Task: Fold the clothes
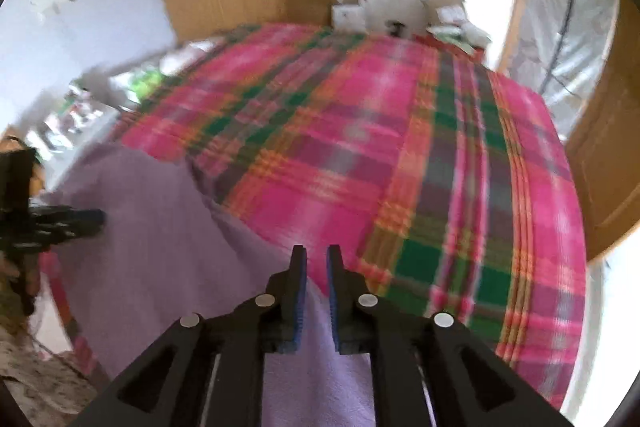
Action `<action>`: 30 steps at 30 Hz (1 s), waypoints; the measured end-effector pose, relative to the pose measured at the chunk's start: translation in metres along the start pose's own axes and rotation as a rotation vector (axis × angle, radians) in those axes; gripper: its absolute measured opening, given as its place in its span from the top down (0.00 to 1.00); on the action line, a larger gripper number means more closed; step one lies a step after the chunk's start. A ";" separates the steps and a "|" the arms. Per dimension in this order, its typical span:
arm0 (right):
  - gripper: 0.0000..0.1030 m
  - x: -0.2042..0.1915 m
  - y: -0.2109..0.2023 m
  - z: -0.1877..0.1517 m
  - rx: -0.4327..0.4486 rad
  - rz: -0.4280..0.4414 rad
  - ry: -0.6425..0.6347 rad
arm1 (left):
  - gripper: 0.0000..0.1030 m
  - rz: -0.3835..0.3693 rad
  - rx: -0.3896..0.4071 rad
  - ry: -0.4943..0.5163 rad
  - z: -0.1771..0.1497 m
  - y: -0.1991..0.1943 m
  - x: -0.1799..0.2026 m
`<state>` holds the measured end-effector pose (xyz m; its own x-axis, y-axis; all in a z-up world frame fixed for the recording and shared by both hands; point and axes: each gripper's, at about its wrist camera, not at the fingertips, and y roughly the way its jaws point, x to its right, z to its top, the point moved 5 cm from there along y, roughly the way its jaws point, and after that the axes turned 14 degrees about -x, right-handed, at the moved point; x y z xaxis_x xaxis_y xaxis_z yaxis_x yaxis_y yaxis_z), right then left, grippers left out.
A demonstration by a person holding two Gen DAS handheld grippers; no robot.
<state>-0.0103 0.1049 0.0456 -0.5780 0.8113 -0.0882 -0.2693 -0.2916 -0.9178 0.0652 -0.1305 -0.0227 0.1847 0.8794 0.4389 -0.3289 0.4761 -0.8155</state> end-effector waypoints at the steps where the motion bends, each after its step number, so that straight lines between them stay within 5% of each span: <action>1: 0.78 -0.007 0.003 0.007 0.006 0.046 -0.011 | 0.67 0.014 0.002 -0.007 0.002 -0.001 -0.003; 4: 0.71 -0.032 0.020 0.028 -0.002 0.163 -0.054 | 0.67 0.022 0.012 -0.043 0.006 -0.006 -0.017; 11: 0.72 -0.076 0.076 0.050 -0.126 0.246 -0.168 | 0.67 0.026 0.024 -0.090 0.013 -0.010 -0.036; 13: 0.96 -0.079 0.082 0.056 -0.143 0.282 -0.172 | 0.67 0.026 0.022 -0.087 0.015 -0.010 -0.035; 20: 0.97 -0.063 0.099 0.073 -0.143 0.279 -0.092 | 0.67 -0.001 0.027 -0.096 0.019 -0.013 -0.045; 24: 0.94 -0.063 0.117 0.072 -0.165 0.255 -0.078 | 0.67 -0.018 0.029 -0.100 0.021 -0.013 -0.048; 28: 0.75 -0.053 0.113 0.074 -0.145 0.214 -0.056 | 0.67 -0.015 0.023 -0.099 0.022 -0.013 -0.048; 30: 0.74 -0.044 0.106 0.074 -0.130 0.177 -0.029 | 0.67 0.001 0.015 -0.099 0.023 -0.013 -0.048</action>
<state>-0.0703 0.0010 -0.0189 -0.6301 0.7374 -0.2432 -0.0608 -0.3591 -0.9313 0.0390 -0.1784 -0.0243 0.0921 0.8760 0.4734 -0.3434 0.4742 -0.8107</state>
